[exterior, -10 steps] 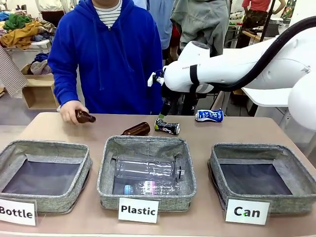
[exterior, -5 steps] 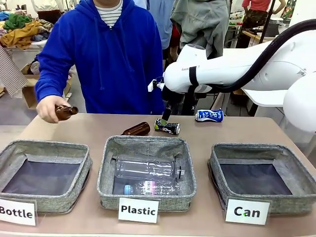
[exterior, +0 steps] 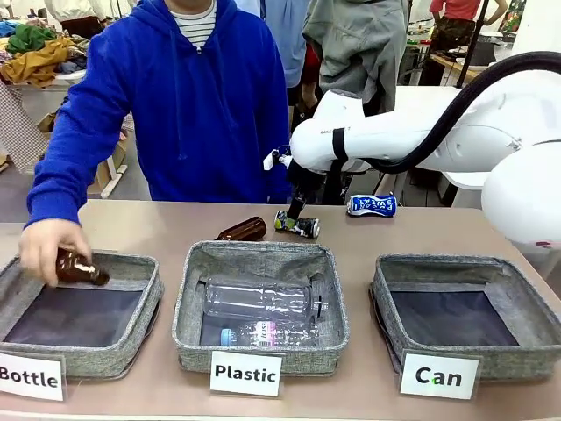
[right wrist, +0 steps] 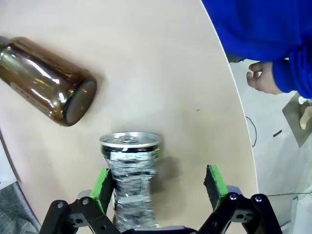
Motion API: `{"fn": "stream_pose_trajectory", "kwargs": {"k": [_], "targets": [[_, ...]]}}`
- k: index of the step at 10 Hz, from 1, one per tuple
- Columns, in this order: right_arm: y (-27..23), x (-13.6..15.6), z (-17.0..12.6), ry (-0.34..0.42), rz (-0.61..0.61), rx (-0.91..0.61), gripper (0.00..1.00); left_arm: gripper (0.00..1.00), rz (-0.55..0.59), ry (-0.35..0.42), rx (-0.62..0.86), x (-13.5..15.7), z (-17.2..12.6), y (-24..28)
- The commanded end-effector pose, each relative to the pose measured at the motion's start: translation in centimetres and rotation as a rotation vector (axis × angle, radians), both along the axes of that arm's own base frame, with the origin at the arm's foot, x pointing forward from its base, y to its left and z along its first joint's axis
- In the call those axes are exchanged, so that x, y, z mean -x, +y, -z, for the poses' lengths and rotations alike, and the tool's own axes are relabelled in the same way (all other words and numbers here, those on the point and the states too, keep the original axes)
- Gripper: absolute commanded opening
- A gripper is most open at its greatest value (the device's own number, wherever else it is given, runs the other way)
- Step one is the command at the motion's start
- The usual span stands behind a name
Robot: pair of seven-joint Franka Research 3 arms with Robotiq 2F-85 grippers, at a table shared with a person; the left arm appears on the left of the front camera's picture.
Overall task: Sort the can waste into the basket.
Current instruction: Pick up the can waste from the table and place it in the right Fabric basket.
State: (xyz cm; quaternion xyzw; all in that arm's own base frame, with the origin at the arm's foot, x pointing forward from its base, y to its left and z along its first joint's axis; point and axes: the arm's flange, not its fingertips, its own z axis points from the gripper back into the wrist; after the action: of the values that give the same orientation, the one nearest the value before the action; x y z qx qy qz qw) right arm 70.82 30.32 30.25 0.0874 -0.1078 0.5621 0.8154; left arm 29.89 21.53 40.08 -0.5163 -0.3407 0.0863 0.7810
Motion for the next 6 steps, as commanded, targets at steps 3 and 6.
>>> {"fn": "stream_pose_trajectory", "kwargs": {"k": [3,6], "targets": [[0.08,-0.56,1.80,0.027,0.032,-0.030,1.00,1.00,-0.002,-0.033,0.007,0.09,0.13,-0.13],[0.12,-0.34,1.80,0.056,0.018,-0.043,0.41,1.00,-0.002,-0.033,0.007,0.09,0.13,-0.13]]}}
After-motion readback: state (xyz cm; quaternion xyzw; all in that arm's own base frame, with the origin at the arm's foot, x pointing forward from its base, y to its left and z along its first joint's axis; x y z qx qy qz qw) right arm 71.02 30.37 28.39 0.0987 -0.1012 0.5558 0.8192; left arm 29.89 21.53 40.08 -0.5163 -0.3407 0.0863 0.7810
